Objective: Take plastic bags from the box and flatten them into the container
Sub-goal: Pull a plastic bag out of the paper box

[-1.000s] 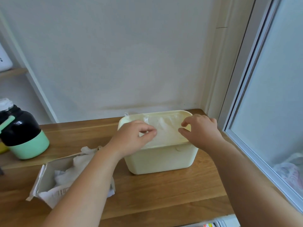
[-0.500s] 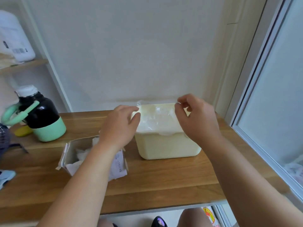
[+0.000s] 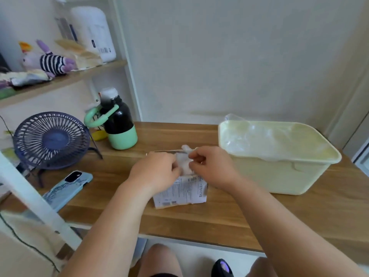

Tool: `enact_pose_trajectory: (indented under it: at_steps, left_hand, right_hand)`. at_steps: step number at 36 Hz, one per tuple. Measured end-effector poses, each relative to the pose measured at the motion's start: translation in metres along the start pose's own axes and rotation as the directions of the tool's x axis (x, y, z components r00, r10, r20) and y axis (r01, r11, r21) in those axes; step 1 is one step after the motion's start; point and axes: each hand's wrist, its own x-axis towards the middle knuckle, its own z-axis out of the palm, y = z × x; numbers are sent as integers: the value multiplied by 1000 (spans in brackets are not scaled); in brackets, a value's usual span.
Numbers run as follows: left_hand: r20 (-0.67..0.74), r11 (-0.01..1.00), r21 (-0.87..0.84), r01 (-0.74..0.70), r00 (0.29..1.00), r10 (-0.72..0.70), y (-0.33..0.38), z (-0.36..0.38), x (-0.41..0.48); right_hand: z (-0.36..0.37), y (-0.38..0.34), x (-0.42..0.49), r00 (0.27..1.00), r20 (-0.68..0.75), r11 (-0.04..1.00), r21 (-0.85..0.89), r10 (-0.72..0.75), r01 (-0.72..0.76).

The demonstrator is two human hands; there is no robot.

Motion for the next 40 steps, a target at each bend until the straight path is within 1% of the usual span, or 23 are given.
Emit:
enact_pose_trajectory:
  at_steps: [2,6,7,9,11,12,14,15,17,18,20,22,25,27,31,34,36,38,40]
  left_hand:
    - [23,999,-43,4,1000,-3,4,1,2]
    - [10,962,-270,48,999,-47,4,0,7]
    - [-18,941,-336,51,998,-61,3,1,8]
    - [-121,882,-472,18,989,-85,4,0,8]
    - [-240,801,-592,-89,968,-70,7,0,9]
    - [-276,755,-639,-149,960,-44,9,-1,9]
    - [-304,679,-696,-233,953,16,14,0,8]
    - [-320,662,-705,-255,947,24,14,1,9]
    - [-367,650,-709,-274,930,-7,12,6,12]
    - [-379,640,-718,-273,925,-32,9,9,14]
    - [-376,600,-759,-252,922,-89,5,13,14]
    - [-373,563,-792,-235,916,-144,3,15,13]
    - [-395,586,-778,-229,902,-172,1,14,12]
    - [-378,615,-761,-207,912,-160,-1,15,10]
    - [-307,723,-680,-122,943,-129,-6,19,7]
    - [-287,827,-556,-80,952,-102,-5,20,8]
    - [-266,877,-477,-53,960,-87,-5,20,8]
    - [-244,906,-421,-48,968,-62,-2,21,9]
    - [-238,933,-353,-64,971,-23,-2,24,9]
  right_hand:
    - [0,3,0,1000,27,1000,3,13,-13]
    - [-12,2,-2,992,123,1000,19,1,-3]
    - [-14,2,-2,989,145,1000,29,-10,5]
    - [-17,1,-2,984,178,998,59,-26,16]
    - [-18,1,1,981,189,997,77,-39,25]
    - [-18,2,2,983,181,996,78,-45,31]
    - [-17,1,5,986,160,995,95,-48,33]
    - [-16,1,6,989,144,995,93,-42,29]
    - [-14,2,9,994,99,996,77,-45,37]
    - [-13,2,9,994,97,997,69,-52,46]
    - [-13,0,10,986,162,998,34,-48,43]
    - [-13,-5,10,975,223,998,-55,-22,35]
    - [-10,-14,12,974,224,965,-247,-31,87]
    - [-6,-13,14,978,205,971,-221,-46,92]
    - [-8,-9,11,991,128,999,22,-32,30]
    - [-9,-6,12,997,78,986,162,8,-21]
    - [-9,-6,13,999,42,967,250,35,-45]
    - [-11,-6,13,997,-2,927,369,78,-72]
    - [-14,-7,12,990,-27,826,554,141,-102]
